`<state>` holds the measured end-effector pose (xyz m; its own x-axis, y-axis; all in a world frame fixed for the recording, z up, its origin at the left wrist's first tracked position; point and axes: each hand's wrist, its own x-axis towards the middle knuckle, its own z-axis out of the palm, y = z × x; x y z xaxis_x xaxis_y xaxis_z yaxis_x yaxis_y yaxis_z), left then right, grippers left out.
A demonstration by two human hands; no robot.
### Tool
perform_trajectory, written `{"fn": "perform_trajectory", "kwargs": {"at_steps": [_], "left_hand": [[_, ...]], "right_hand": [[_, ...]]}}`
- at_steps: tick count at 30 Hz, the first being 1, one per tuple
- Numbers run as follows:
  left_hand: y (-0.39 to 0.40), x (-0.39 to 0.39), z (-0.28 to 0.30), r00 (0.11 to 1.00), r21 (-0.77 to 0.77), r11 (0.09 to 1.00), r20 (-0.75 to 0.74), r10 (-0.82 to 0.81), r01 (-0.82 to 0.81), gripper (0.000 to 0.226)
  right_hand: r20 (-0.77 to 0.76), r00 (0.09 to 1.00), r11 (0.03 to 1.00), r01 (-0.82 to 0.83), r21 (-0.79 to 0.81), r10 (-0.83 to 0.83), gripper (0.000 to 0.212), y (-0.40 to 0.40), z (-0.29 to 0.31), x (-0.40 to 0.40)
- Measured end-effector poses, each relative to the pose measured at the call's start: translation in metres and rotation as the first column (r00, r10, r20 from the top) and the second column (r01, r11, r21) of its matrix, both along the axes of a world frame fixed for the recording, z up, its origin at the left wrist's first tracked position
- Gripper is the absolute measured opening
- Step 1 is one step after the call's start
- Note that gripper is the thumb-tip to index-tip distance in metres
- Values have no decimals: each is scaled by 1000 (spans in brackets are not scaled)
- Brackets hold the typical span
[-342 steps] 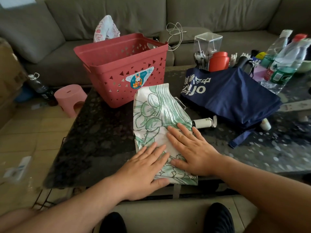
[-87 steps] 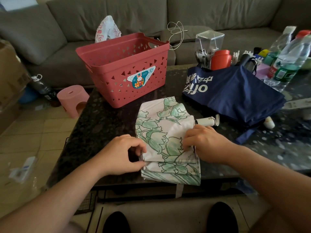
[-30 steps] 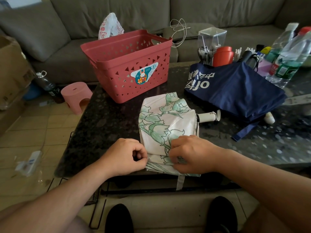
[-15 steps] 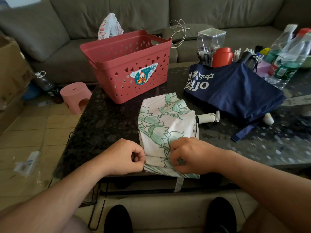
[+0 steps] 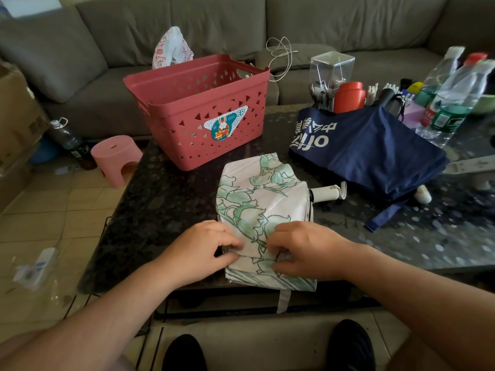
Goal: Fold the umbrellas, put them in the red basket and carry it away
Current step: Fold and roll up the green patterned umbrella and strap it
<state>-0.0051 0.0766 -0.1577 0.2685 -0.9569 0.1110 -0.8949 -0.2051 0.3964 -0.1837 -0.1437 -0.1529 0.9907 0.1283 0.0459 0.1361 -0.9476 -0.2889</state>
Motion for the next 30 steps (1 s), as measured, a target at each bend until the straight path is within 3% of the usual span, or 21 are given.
{"fn": "perform_trajectory", "kwargs": {"at_steps": [5,10,15,19,25,30], "left_hand": [[1,-1,1,991,-43,998,127,-50,56,17],[-1,-2,5,989,-19,998,140,-58,61,14],[-5,-1,9,994,-1,999,109,-33,33,13],[-14,-4,15,984,-35,999,177,0,6,10],[-34,-12,13,984,-237,971,175,28,15,22],[-47,-16,-5,982,-44,999,188,29,-21,42]], "right_hand": [[21,1000,998,9,-59,-8,7,-10,-1,-1],[31,999,993,13,-120,-9,16,-15,-4,-3],[97,995,996,21,-82,-13,14,-13,-2,-4],[122,992,999,32,-28,-28,14,-10,7,-8],[-28,1000,1000,-2,8,2,6,-8,12,-13],[-224,974,1000,20,-10,-22,6,-1,17,-5]]}}
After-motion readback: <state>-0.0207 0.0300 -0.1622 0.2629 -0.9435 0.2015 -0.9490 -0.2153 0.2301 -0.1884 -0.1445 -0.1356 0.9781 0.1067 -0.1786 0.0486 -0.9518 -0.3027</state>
